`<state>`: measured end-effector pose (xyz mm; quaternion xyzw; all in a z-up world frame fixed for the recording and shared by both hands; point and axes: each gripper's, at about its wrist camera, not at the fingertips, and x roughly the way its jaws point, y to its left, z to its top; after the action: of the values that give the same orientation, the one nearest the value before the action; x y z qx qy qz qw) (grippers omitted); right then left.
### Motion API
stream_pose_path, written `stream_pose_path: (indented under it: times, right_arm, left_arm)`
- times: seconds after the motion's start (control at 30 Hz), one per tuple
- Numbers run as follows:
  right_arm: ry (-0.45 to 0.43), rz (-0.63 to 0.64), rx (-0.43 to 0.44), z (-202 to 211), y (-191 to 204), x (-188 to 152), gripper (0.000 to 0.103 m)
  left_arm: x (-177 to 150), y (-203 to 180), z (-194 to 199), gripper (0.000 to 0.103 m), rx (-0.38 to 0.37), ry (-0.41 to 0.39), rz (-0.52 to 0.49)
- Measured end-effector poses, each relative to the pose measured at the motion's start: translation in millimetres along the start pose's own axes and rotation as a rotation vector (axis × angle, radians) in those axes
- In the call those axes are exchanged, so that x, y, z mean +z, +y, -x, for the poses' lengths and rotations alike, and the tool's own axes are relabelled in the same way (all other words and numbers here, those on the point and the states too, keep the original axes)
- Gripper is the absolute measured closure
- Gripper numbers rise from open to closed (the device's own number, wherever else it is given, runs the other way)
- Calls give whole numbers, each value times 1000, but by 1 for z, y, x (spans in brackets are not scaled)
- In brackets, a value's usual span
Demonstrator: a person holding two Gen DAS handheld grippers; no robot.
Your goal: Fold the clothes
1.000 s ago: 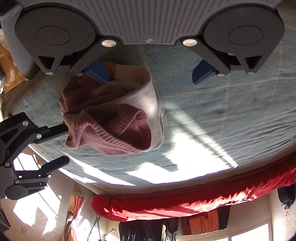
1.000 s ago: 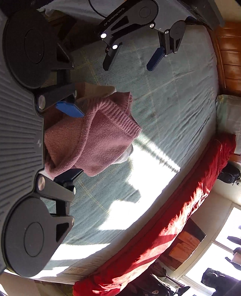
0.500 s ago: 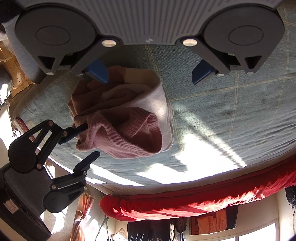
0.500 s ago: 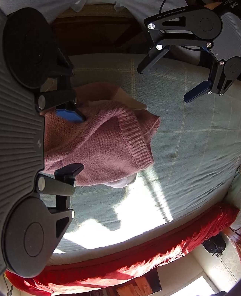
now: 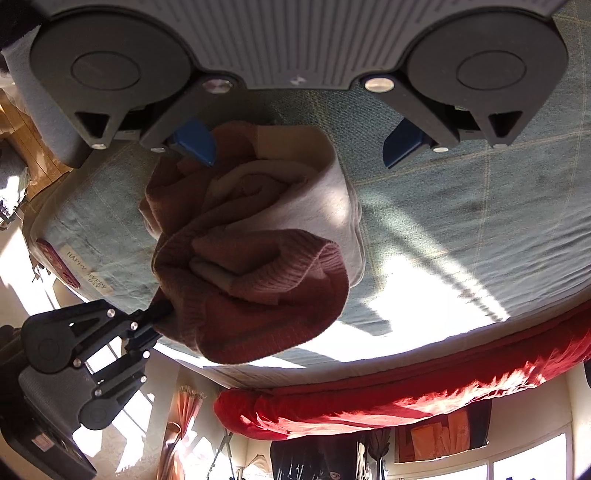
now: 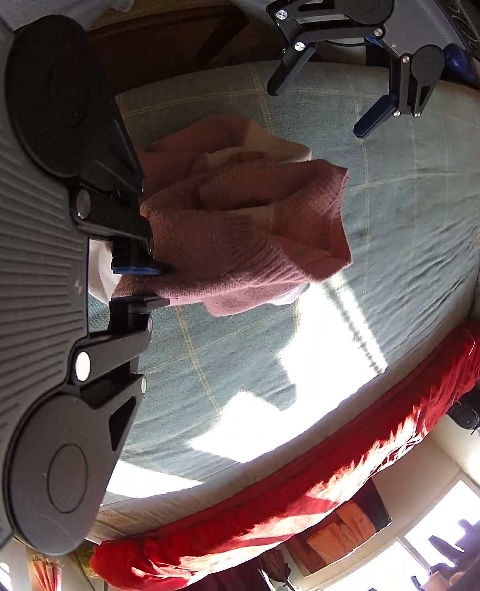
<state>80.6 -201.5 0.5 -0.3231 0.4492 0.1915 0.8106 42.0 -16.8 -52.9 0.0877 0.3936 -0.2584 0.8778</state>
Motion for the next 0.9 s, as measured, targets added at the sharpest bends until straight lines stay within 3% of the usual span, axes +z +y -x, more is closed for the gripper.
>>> stream_pose_path:
  times: [0.3,0.47,0.6,0.77,0.9]
  right_arm:
    - [72,-166,-44,-1,-15,-50,96]
    - [19,-271,-10,7,-17,-64,95]
    - [-92,-264,33,30,-7,-46,85]
    - [-164,-141,18,42,10,-5,51]
    - [-134,-79,8,21,10,22,48]
  left_arm:
    - [12,-13,-6,6,-29,-52,-66]
    - [21,-18,-14,6,-54,-82,-77]
    - [19,-22,-16,6,-66,-77,-112]
    - [15,-18,-15,7,-62,-61,-96]
    - [10,-10,-8,7,-77,-71,-67]
